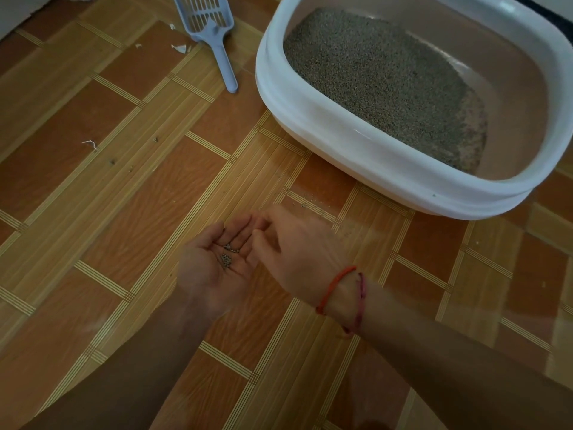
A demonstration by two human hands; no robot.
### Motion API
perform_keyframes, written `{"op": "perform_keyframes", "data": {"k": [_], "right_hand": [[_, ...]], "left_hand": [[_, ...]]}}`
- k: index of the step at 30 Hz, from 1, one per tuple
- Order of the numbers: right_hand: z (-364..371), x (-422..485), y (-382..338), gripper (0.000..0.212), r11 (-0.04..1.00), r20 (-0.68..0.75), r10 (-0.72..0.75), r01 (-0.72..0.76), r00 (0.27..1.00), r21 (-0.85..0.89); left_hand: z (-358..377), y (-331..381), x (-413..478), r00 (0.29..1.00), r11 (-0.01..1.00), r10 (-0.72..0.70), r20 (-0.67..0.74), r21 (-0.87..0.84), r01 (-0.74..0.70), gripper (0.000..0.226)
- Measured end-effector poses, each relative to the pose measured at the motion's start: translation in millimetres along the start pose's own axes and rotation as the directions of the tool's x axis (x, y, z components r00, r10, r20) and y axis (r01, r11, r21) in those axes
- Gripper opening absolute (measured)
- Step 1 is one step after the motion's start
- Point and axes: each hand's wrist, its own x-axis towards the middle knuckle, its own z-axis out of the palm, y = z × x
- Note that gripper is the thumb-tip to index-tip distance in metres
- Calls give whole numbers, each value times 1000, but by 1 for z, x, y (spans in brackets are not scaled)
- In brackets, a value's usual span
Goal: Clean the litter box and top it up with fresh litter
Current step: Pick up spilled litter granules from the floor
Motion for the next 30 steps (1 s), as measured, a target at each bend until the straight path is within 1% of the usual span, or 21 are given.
{"op": "perform_keyframes", "data": {"k": [2, 4, 5, 9, 12, 14, 16, 19, 21, 25, 30], "right_hand": [[4, 0, -11, 13, 999, 13, -31, 30, 999, 36], [6, 0, -15, 14, 999, 44, -34, 33, 998, 26], [7, 0, -15, 14, 999, 56, -38, 37, 998, 21], [7, 0, -13, 14, 997, 33, -72, 72, 997, 18], [6, 0, -10, 12, 996, 14, -69, 68, 998, 58], [3, 2, 2, 10, 998, -39, -15, 17, 999, 59], [-2, 6, 22, 10, 995, -73, 95, -92, 993, 42], [-10, 10, 52, 9, 966, -57, 256, -254, 965, 36], [-12, 11, 63, 8, 949, -42, 315, -314, 948, 22], [-11, 13, 69, 9, 941, -27, 339, -339, 940, -15], [-6, 13, 71, 9, 940, -8, 342, -342, 940, -4]], "left_hand": [[-1, -1, 0, 999, 999, -33, -6, 29, 33, 56], [-3, -1, 1, 997, 997, -73, 15, 29, 73, 50], [-4, 0, 3, 996, 996, -89, 29, 31, 88, 50], [-7, 1, 8, 992, 993, -117, 47, 18, 117, 51], [-6, 1, 7, 994, 995, -103, 39, 16, 103, 51], [-2, 0, 4, 998, 998, -55, 23, -11, 55, 52], [1, 1, 3, 1000, 1000, -13, -10, -27, 12, 53], [3, 2, 4, 1000, 999, -4, -24, -48, 3, 52], [4, 2, 4, 1000, 999, -4, -23, -50, 3, 52], [6, 1, 4, 1000, 999, 6, -24, -51, -7, 52], [6, 2, 3, 1000, 998, 4, -31, -62, -6, 50]]}}
